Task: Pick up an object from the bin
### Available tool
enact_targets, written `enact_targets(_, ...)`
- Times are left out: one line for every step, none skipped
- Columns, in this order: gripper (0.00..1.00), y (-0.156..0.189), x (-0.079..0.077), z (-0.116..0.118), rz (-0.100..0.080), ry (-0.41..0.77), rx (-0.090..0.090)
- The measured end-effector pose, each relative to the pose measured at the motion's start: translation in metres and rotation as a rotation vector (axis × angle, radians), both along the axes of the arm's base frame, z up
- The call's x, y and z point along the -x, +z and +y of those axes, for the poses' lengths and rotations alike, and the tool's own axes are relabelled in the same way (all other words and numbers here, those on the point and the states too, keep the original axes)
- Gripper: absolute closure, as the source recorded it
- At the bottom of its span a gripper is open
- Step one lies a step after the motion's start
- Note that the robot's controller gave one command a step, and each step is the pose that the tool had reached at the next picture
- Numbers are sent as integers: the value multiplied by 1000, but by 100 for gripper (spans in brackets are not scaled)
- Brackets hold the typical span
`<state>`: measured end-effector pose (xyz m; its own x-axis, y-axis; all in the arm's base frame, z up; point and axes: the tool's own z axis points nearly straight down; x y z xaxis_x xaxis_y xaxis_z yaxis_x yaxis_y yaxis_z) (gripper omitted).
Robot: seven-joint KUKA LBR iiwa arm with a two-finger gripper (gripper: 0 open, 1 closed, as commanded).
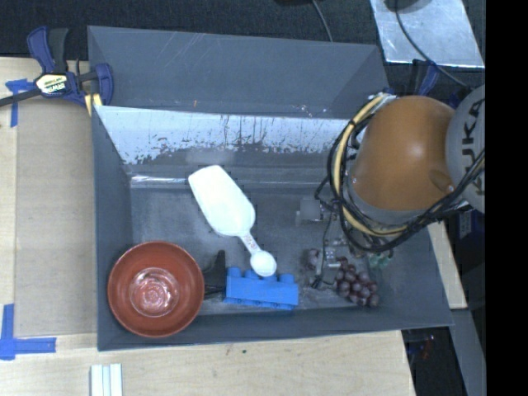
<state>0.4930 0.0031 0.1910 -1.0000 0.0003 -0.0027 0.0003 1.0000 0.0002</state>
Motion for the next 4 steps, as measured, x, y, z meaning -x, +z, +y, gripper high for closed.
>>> enact_targets(0,0,0,0,0,0,0)
enact_targets(0,-80,7,22,1,-113,-1)
enact_targets(0,-92,-34,26,-15,-238,-2)
enact_targets(0,-118,-7,77,-12,-142,-3)
